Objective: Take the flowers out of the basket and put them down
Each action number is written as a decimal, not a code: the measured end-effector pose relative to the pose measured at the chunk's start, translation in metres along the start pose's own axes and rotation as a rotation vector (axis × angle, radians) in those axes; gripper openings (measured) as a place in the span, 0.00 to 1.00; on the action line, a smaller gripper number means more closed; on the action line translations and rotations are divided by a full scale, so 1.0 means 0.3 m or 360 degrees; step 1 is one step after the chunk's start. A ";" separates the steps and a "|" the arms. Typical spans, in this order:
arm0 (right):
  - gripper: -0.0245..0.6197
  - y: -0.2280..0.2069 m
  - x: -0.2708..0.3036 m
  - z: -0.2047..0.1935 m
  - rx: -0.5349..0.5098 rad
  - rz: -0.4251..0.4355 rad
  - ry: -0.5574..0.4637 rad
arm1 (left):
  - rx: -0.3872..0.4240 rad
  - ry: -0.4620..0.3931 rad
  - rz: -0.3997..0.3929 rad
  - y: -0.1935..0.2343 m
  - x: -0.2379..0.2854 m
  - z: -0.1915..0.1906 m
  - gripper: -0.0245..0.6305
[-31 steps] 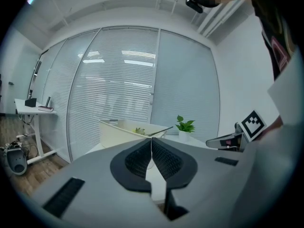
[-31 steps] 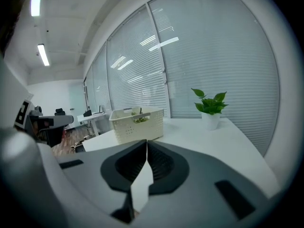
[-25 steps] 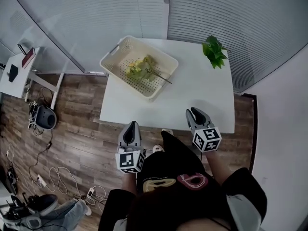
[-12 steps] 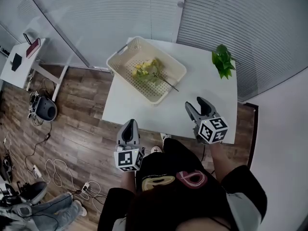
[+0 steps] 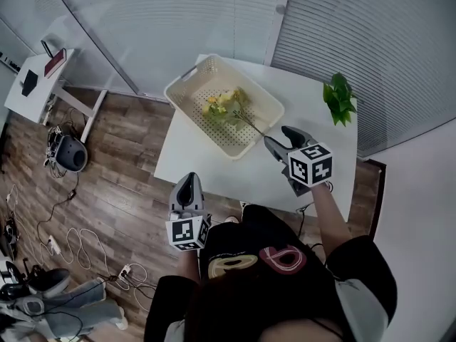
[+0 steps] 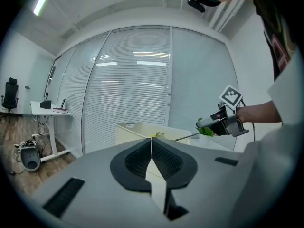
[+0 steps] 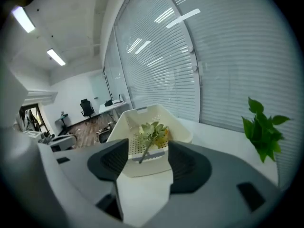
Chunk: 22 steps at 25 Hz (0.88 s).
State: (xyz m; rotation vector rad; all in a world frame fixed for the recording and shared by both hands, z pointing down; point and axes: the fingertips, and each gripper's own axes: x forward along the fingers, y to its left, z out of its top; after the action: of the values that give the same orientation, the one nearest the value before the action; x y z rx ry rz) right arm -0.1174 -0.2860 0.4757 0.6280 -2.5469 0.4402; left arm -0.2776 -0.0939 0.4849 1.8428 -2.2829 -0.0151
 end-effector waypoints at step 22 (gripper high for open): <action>0.43 0.002 0.388 0.064 -0.0322 0.0304 0.0585 | -0.0064 0.0061 0.0247 0.107 0.030 -0.032 0.07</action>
State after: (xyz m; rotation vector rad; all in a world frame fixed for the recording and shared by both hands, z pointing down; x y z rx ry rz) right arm -0.2156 -0.3341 0.5198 0.2065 -2.2658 0.3211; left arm -0.3088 -0.0943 0.5000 1.6279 -2.3746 -0.0018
